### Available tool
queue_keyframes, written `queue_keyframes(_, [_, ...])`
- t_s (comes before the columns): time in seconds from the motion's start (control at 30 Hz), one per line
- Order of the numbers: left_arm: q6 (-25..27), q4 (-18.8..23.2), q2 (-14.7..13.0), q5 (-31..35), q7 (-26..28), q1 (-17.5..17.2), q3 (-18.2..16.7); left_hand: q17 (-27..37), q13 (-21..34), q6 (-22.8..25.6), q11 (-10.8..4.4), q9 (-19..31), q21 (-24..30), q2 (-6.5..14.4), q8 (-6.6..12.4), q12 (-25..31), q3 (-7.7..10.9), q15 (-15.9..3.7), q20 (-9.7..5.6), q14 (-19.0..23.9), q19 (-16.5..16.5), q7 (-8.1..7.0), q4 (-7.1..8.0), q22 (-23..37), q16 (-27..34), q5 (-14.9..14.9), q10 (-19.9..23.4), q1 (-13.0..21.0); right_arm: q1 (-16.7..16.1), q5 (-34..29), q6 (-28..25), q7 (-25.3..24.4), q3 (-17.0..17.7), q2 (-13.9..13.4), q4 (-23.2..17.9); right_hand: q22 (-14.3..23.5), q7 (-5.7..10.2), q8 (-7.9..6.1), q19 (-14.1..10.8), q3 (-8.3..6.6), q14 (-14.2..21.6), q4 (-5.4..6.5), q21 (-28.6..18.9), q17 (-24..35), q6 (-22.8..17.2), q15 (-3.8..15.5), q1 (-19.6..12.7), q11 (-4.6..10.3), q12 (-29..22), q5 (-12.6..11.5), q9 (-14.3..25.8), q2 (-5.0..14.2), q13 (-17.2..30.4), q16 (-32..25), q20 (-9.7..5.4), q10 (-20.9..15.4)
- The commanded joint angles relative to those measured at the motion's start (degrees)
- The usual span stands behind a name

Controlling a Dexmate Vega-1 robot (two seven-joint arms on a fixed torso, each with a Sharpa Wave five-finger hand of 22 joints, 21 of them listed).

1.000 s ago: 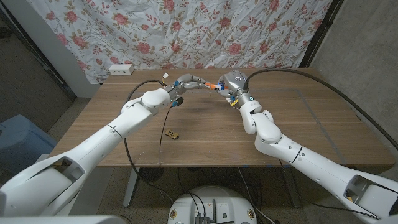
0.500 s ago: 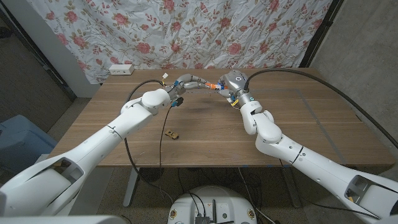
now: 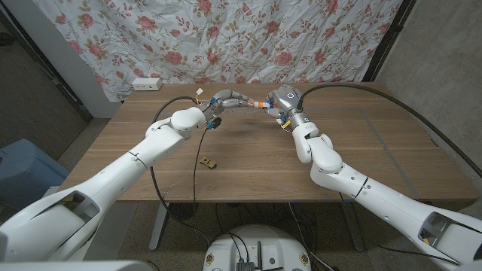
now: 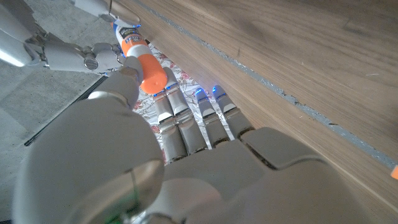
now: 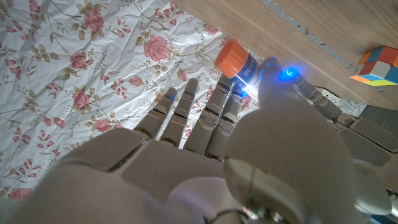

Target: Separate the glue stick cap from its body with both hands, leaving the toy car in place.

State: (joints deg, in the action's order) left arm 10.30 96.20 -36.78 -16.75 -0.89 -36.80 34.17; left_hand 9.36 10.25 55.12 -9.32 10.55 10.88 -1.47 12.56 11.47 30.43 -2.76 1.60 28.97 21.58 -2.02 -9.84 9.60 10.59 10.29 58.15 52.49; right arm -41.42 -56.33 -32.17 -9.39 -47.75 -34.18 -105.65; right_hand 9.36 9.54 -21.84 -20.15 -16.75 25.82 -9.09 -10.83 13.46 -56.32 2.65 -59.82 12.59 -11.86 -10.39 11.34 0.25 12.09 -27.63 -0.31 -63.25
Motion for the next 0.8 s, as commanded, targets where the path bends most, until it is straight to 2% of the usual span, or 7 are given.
queue_keyframes(0.03, [0.5,0.9,-0.4,0.1,0.5,-0.4,-0.2,-0.1,0.2,1.9,-0.75,0.2,-0.2,0.5,-0.29,-0.3,-0.49,-4.14,-0.3,0.8,0.0,1.44,0.01,0.0,-0.1,0.3,0.6,0.1,-0.2,0.2,0.2,-0.8,0.1,-0.2,0.3,0.1,3.48,-0.26,-0.5,0.25,0.6,0.1,0.1,0.2,-4.4,7.07,-1.6,-0.07,-0.3,-0.2,0.3,1.14,0.3,-0.4,0.23,-0.5])
queue_keyframes(0.8, [1.1,1.5,-1.2,0.0,1.0,-0.9,-0.9,-0.1,0.2,1.6,-1.06,0.2,-0.3,0.5,-0.82,-0.6,-1.03,-3.94,-0.45,0.6,-0.3,1.11,-0.01,0.0,-0.2,0.3,0.3,0.1,-0.1,1.0,0.6,-1.7,0.6,-1.0,1.0,0.2,3.48,-0.15,-0.7,0.48,0.6,0.11,0.0,0.3,-4.4,7.2,-1.8,-0.12,-0.1,-0.2,0.3,1.24,0.4,-0.6,0.41,0.1])
